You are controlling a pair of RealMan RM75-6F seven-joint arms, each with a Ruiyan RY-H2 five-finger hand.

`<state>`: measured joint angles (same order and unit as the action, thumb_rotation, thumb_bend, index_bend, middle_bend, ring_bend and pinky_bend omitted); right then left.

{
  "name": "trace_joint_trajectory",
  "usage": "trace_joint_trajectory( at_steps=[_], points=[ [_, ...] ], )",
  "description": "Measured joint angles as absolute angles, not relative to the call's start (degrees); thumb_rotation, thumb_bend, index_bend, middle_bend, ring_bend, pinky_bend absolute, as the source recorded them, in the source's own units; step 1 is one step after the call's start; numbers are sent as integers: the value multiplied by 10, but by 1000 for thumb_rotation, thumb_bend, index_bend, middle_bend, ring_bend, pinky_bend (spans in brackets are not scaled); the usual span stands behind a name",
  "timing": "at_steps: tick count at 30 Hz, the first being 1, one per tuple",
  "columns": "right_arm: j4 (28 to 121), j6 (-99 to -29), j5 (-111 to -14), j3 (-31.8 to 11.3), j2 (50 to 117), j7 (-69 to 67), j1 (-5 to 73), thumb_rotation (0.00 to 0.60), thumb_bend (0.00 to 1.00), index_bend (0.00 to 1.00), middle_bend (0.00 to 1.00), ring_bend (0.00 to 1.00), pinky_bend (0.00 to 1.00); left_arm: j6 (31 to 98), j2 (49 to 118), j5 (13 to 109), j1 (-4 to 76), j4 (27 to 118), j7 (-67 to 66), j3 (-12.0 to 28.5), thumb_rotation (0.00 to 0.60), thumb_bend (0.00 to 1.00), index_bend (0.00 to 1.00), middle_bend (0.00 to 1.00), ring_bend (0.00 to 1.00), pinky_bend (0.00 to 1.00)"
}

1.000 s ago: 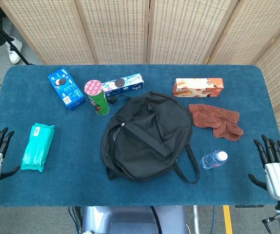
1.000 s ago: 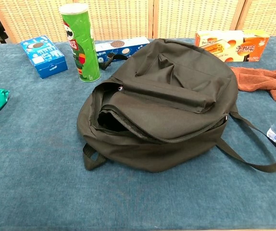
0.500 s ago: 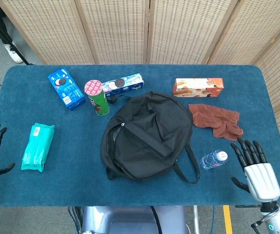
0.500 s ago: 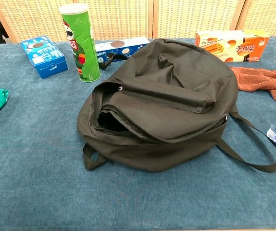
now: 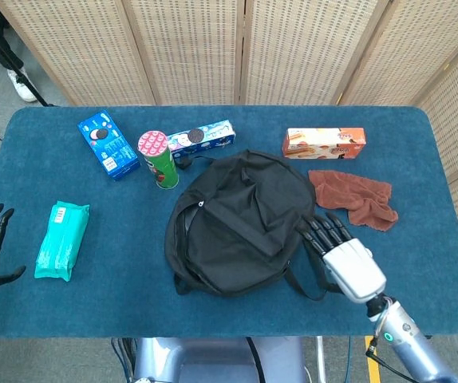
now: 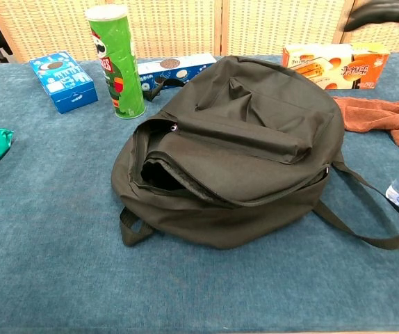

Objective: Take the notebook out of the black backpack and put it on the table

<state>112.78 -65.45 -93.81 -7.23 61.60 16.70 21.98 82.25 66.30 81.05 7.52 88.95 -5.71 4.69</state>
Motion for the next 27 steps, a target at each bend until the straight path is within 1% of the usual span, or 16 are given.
trace_joint_trajectory(
  at_steps=[4,11,15,19,23,27],
  points=[
    [1154,-605,-887,-95,627,181,263,600,0,39,0,0,0,818,665,804,77,885,-57,48,600,95,0,0,0,0],
    [1157,-516,-734,-133,685,216,347,600,0,39,0,0,0,809,665,794,80,880,-53,51,600,95,0,0,0,0],
    [1158,-487,-657,-143,717,236,389,600,0,39,0,0,0,805,666,792,81,879,-54,51,600,95,0,0,0,0],
    [1166,-493,-585,-144,753,282,423,600,0,39,0,0,0,804,667,788,82,877,-53,52,600,95,0,0,0,0],
    [1185,-527,-512,-146,786,332,457,600,0,39,0,0,0,804,666,788,81,877,-51,52,600,94,0,0,0,0],
    [1204,-552,-453,-148,812,354,488,600,0,39,0,0,0,806,666,789,81,877,-50,51,600,95,0,0,0,0]
  ],
)
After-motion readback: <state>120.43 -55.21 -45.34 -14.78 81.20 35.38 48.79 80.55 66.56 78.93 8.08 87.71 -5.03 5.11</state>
